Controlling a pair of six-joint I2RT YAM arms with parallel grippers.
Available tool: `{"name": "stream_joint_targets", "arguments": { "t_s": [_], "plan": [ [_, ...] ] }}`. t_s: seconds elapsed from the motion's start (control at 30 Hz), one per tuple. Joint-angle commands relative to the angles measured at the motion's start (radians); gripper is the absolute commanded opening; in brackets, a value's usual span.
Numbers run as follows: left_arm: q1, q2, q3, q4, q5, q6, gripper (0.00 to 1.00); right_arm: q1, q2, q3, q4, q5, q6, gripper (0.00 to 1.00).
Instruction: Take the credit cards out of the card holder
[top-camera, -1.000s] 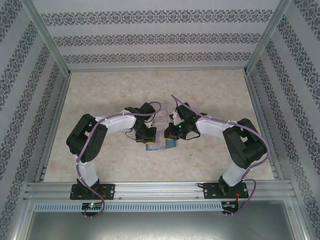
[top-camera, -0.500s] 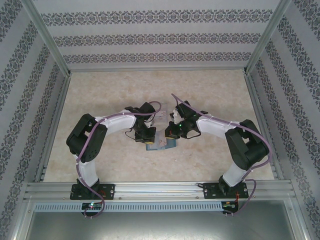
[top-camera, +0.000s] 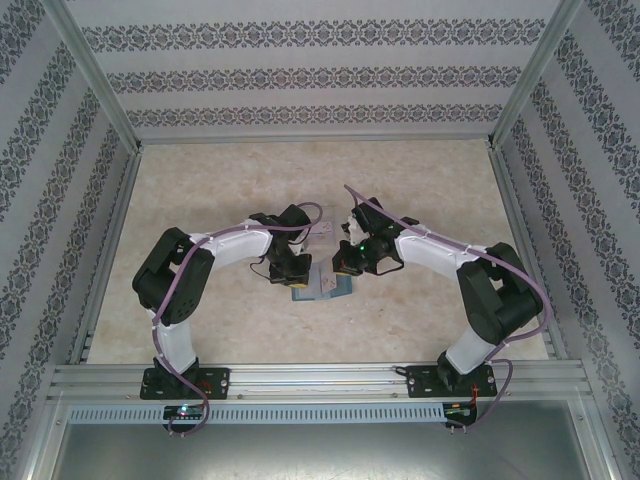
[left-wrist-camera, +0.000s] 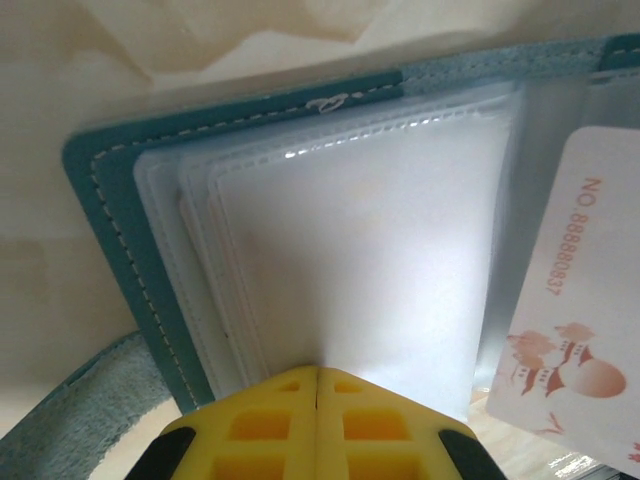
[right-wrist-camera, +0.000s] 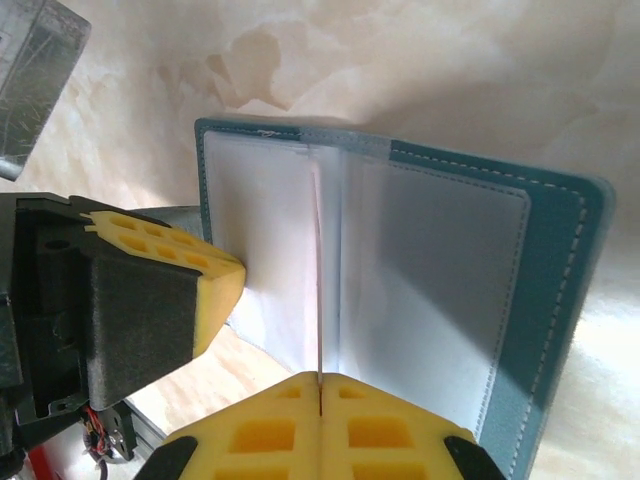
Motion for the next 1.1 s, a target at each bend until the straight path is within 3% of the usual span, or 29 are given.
{"name": "stream_joint_targets", "arguments": {
  "t_s": [0.0, 0.23, 0.4, 0.5, 0.8, 1.07],
  "plan": [
    [-0.003, -0.002, -0.004, -0.084, -0.099, 0.011, 0.01, 0.009, -0.035, 0.028, -0.040, 0.031, -0.024, 0.01],
    [-0.003, -0.030, -0.008, -0.065, -0.090, 0.004, 0.05, 0.009, -0.044, 0.049, -0.080, 0.059, -0.051, 0.01],
    [-0.003, -0.073, -0.026, -0.013, -0.084, -0.022, 0.10, 0.010, -0.050, 0.081, -0.128, 0.078, -0.158, 0.00],
    [-0.002, -0.102, -0.038, 0.006, -0.100, -0.039, 0.10, 0.023, -0.044, 0.131, -0.204, 0.104, -0.268, 0.00],
    [0.021, -0.193, -0.108, 0.076, -0.129, -0.084, 0.11, 0.074, -0.021, 0.292, -0.444, 0.344, -0.606, 0.00],
    [0.104, -0.243, -0.233, 0.197, -0.031, -0.146, 0.11, 0.107, 0.041, 0.431, -0.591, 0.423, -0.949, 0.00]
  ]
}}
